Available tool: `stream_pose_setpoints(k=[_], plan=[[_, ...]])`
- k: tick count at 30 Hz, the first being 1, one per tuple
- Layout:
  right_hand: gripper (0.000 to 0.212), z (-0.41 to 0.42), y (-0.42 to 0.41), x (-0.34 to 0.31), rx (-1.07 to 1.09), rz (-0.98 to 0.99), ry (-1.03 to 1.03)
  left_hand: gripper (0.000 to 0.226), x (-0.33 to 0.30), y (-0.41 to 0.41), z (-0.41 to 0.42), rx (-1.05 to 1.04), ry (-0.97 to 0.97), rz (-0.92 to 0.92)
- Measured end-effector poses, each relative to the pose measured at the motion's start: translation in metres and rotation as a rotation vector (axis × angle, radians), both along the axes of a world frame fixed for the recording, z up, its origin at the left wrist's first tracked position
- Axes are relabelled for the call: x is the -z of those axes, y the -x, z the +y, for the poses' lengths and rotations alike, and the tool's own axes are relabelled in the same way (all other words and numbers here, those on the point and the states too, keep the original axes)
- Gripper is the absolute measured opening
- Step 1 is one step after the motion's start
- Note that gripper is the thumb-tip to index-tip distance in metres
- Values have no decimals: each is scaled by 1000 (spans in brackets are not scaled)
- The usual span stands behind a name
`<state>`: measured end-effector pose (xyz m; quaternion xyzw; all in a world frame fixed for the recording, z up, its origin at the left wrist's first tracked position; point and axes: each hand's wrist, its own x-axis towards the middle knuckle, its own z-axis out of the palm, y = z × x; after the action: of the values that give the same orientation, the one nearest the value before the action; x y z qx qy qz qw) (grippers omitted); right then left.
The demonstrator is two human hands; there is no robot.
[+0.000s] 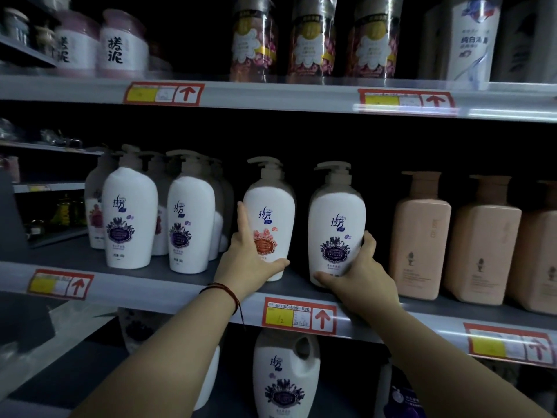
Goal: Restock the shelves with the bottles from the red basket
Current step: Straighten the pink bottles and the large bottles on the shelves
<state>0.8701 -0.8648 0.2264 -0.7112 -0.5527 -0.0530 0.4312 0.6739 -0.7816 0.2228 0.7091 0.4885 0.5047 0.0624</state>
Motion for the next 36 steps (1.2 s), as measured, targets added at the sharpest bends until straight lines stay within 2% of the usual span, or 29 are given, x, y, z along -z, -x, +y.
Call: stream_pose_setpoints(k=[8,10,12,14,17,23,26,31,36], plan=[[121,-1,-1,0,29,-27,61,135,-3,-2,-9,87,-57,-76],[120,-2,1,0,47,-51,56,122,-5,5,-19,31,-191,-51],[120,-2,3,0,58,-78,35,103,-7,28,-21,-103,-381,65],[121,-2,4,0,61,-91,22,95,-10,61,-15,-253,-447,134],[121,-2,6,0,75,-116,34,107,-12,96,-3,-318,-259,48],[119,-1,7,0,94,-114,47,123,-5,108,25,-81,31,-146],[118,-1,7,1,115,-127,43,123,-5,111,26,-70,67,-216],[115,-1,7,1,127,-117,37,117,-1,106,15,-258,53,-122],[113,-3,10,0,147,-98,27,121,-1,102,16,-332,31,-80]])
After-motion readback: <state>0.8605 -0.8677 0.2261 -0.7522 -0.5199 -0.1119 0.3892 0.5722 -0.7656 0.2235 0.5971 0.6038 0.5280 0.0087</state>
